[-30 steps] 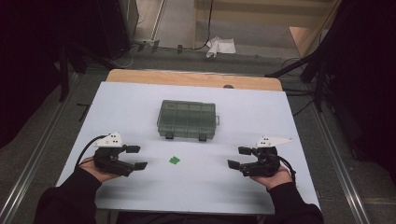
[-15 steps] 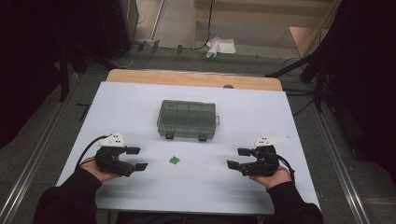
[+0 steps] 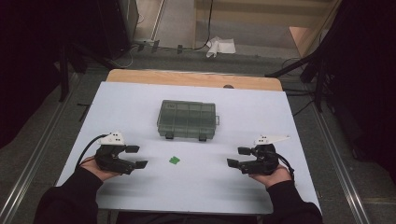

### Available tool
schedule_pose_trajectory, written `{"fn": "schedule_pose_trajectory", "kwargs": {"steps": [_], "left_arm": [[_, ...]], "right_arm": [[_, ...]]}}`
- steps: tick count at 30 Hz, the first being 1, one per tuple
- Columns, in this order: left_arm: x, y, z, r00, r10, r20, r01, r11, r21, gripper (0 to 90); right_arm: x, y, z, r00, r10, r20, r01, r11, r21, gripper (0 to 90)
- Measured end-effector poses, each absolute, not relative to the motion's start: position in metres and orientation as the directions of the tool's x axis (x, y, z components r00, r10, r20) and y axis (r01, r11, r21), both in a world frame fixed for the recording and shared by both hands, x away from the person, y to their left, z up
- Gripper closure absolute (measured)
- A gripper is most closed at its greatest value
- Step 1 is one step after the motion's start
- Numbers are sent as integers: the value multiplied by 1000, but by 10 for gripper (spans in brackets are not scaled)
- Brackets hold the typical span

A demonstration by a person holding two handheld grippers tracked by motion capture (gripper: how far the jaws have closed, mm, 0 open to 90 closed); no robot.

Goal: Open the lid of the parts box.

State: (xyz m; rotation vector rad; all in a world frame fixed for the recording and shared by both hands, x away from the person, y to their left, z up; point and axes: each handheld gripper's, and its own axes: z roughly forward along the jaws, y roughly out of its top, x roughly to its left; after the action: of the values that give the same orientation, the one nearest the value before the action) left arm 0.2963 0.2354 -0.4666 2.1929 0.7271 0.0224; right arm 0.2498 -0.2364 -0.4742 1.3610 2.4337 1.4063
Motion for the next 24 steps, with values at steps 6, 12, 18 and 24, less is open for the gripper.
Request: {"fn": "schedule_pose_trajectory", "kwargs": {"steps": [6, 12, 18, 24], "left_arm": [[297, 235, -466, 832, 510, -219, 499, -516, 696, 263], [298, 234, -466, 830, 512, -222, 500, -506, 703, 263], [302, 233, -466, 821, 521, -233, 513, -494, 702, 263], [303, 231, -466, 820, 521, -235, 511, -484, 711, 263]], "right_arm": [[252, -237, -474, -606, 701, 376, 677, 206, 707, 245], [254, -237, -474, -596, 708, 380, 679, 191, 709, 246], [261, -237, -474, -573, 722, 389, 686, 163, 709, 253], [265, -237, -474, -558, 738, 378, 681, 148, 717, 255]]}}
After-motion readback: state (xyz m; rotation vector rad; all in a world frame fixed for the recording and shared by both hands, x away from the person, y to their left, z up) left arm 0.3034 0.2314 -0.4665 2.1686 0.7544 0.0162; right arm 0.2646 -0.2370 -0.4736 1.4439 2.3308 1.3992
